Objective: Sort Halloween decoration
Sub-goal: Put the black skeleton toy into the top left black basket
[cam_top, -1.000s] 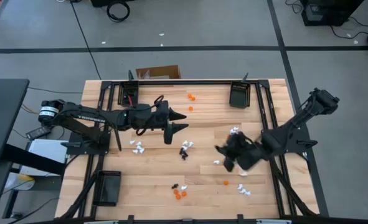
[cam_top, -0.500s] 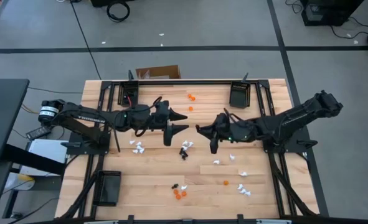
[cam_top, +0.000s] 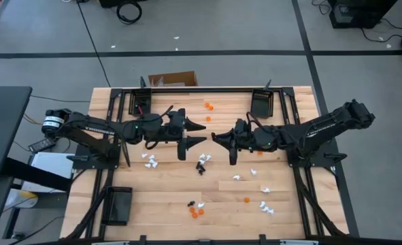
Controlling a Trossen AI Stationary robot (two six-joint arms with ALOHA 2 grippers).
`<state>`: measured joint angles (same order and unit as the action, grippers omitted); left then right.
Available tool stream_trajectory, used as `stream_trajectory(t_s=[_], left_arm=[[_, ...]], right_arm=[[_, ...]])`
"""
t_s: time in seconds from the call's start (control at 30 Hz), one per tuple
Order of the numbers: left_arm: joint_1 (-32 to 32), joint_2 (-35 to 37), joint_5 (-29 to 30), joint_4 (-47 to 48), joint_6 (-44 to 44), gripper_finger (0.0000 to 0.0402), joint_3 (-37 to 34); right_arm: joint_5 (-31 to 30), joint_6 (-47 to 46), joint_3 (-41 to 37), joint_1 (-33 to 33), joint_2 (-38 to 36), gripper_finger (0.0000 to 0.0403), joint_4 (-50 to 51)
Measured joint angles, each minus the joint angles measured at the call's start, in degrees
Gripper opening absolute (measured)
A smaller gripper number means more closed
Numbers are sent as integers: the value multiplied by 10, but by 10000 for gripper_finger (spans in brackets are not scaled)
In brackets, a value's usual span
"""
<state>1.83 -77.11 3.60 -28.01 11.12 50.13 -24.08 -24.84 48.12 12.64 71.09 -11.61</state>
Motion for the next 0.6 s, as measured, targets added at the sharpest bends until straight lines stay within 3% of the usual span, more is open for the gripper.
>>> stream_trajectory(t_s=[0.37,0.6], left_arm=[[-1,-58,-18,-89,30,215,1],[-3,-66,-18,-93,45,182,2]], right_arm=[[20,14,0,0,0,36,-8],[26,30,0,0,0,36,-8]])
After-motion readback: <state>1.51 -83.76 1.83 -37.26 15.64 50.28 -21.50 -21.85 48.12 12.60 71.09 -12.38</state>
